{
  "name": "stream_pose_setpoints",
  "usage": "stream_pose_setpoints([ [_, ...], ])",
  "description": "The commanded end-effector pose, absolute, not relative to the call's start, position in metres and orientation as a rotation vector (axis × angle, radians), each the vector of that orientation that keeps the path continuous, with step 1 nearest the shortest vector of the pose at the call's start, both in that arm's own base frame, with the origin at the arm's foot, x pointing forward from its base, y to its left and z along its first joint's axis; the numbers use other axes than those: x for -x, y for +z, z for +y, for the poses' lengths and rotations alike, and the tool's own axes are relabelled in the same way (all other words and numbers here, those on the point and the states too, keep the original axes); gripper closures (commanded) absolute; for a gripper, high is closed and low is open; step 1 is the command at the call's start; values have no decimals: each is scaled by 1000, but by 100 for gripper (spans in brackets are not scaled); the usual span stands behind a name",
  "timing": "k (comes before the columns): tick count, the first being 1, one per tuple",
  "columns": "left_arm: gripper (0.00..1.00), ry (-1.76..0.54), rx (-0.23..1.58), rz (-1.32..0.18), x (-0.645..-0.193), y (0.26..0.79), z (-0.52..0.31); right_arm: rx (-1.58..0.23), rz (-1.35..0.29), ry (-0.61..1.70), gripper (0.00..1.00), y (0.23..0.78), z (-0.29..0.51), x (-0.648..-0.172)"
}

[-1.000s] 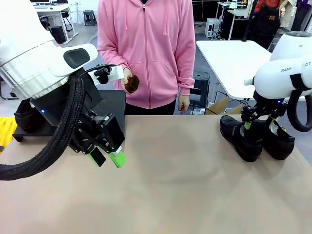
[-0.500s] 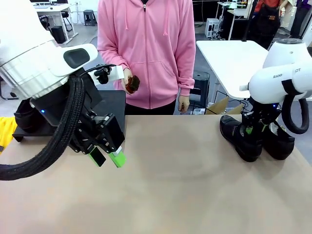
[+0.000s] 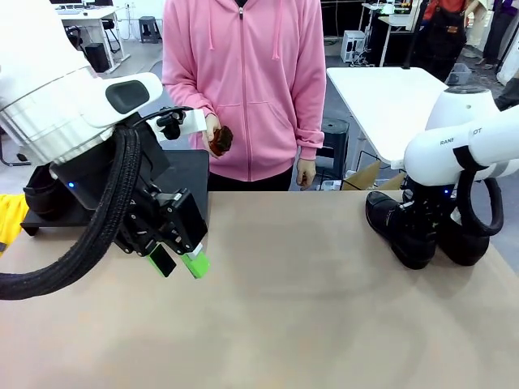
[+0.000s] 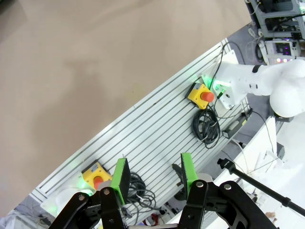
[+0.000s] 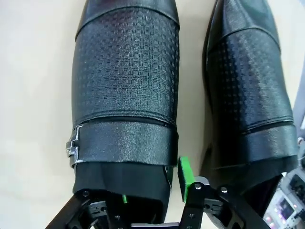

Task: Organize the shoes by placing them on the stand.
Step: Pick up one Shoe and place it in the middle of the table.

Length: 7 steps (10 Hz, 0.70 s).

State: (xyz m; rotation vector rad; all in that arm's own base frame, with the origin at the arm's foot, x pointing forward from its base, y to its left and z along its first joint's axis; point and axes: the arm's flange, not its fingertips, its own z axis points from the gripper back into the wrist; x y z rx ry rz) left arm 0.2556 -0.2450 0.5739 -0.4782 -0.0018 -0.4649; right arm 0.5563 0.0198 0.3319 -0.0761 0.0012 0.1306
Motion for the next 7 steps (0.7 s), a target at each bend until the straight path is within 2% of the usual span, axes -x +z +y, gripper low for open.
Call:
stream_pose_setpoints([
  [1,43,-463,496,4,-254,576,-245,35,-9,133,46,335,20,-561],
  [2,43,-463,496,4,-254,576,-245,28,-19,139,58,337,18,-559],
  [4,43,-463,496,4,-254,576,-245,29,9,127,95,334,16,-560],
  [5,43,-463,496,4,-254,576,-245,26,20,131,100,333,15,-561],
  [7,43,-463,496,4,-254,576,-245,4,41,126,100,330,14,-564],
])
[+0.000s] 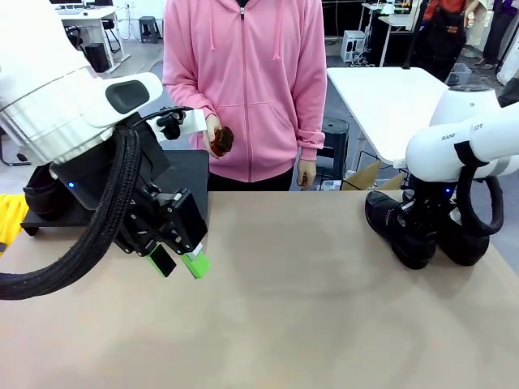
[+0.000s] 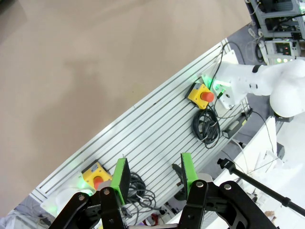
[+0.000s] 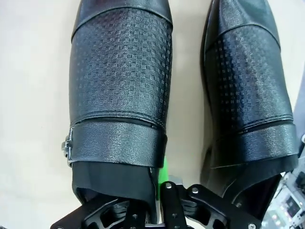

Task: Organize the shoes by placing them on the stand.
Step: Pick up one Shoe and place it in the middle of the table.

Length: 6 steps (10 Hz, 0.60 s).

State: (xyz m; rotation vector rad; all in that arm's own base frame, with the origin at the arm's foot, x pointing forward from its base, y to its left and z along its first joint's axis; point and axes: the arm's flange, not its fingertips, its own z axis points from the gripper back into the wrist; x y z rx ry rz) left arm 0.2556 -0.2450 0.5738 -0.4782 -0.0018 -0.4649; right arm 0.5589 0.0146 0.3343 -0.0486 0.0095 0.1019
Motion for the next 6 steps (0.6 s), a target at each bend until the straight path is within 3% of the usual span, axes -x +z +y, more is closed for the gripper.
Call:
stream_pose_setpoints([
  [1,43,-463,496,4,-254,576,-245,3,40,133,100,329,14,-564],
  [6,43,-463,496,4,-254,576,-245,-58,1,18,100,360,16,-539],
])
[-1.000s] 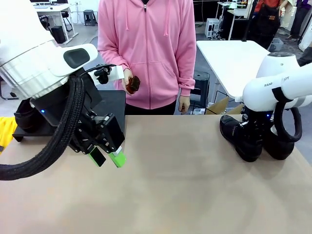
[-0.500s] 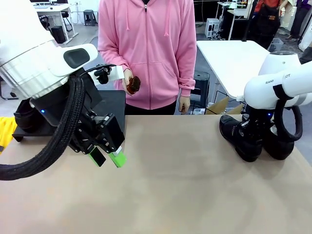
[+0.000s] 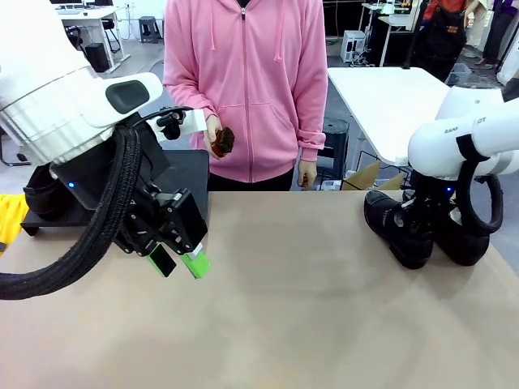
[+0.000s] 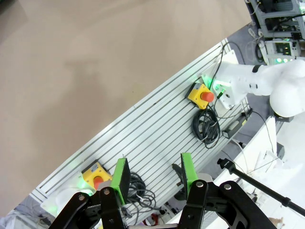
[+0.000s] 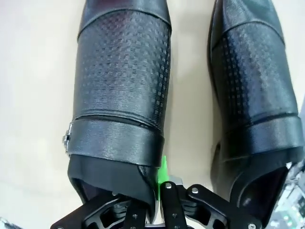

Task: Organize the shoes by placing them on the stand.
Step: Pick up one Shoe and place it in the middle of the table.

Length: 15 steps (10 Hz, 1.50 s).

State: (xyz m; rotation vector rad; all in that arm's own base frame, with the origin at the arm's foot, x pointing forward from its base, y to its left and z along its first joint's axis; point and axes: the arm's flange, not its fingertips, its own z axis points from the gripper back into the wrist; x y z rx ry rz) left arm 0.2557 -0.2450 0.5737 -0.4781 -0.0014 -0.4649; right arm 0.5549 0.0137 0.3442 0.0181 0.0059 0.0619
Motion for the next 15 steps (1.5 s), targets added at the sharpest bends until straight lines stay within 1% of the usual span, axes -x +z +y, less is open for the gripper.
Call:
stream_pose_setpoints([
  [1,43,-463,496,4,-254,576,-245,-58,-35,-17,100,382,22,-524],
  [2,43,-463,496,4,-254,576,-245,-67,-86,-38,100,408,37,-506],
  [3,43,-463,496,4,-254,576,-245,-105,-124,-11,100,425,59,-489],
  [4,43,-463,496,4,-254,576,-245,-147,-129,20,100,435,86,-472],
  [5,43,-463,496,4,-254,576,-245,-140,-150,53,100,443,117,-452],
  [7,43,-463,496,4,-254,576,-245,-106,-196,66,100,451,163,-414],
  [8,43,-463,496,4,-254,576,-245,-119,-199,66,100,448,182,-399],
  [9,43,-463,496,4,-254,576,-245,-147,-168,100,100,440,195,-388],
  [10,43,-463,496,4,-254,576,-245,-105,-164,100,100,453,178,-406],
  [13,43,-463,496,4,-254,576,-245,-105,-164,100,100,453,178,-406],
  [14,43,-463,496,4,-254,576,-245,-102,-153,95,100,444,183,-397],
  [15,43,-463,496,4,-254,576,-245,-96,-168,28,100,442,189,-385],
])
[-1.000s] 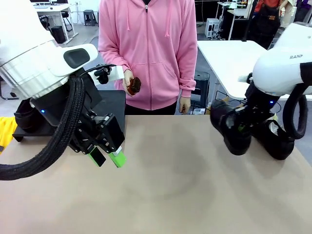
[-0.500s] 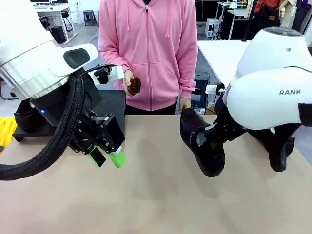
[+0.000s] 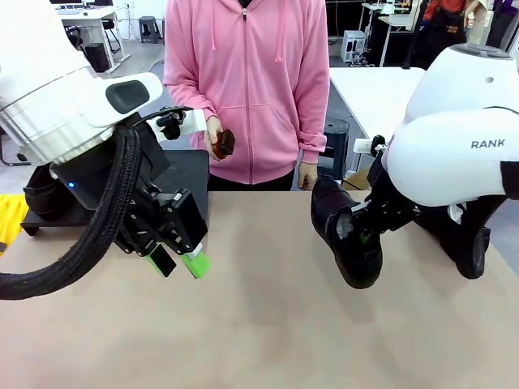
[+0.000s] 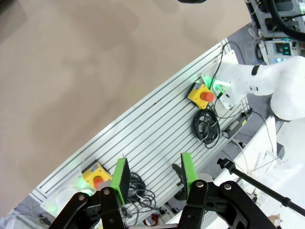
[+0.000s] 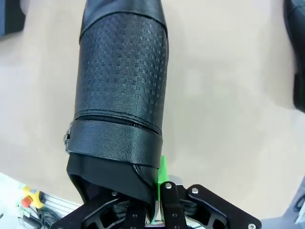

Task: Organize the shoes by placing them on the stand.
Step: Pick up one Shoe and place it in the middle of the table.

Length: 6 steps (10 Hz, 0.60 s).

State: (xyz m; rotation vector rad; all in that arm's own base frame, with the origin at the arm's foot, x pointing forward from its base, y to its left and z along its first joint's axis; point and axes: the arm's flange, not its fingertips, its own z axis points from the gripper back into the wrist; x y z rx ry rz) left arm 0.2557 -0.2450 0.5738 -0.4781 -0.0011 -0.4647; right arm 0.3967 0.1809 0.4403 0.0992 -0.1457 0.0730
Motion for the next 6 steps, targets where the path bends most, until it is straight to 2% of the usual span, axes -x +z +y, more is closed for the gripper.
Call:
stream_pose_setpoints([
  [1,43,-463,496,4,-254,576,-245,-166,-186,12,100,447,199,-366],
  [3,43,-463,496,4,-254,576,-245,-234,-211,5,100,447,223,-330],
  [4,43,-463,496,4,-254,576,-245,-208,-227,-32,100,438,239,-323],
  [6,43,-463,496,4,-254,576,-245,-223,-173,-57,100,406,268,-334],
])
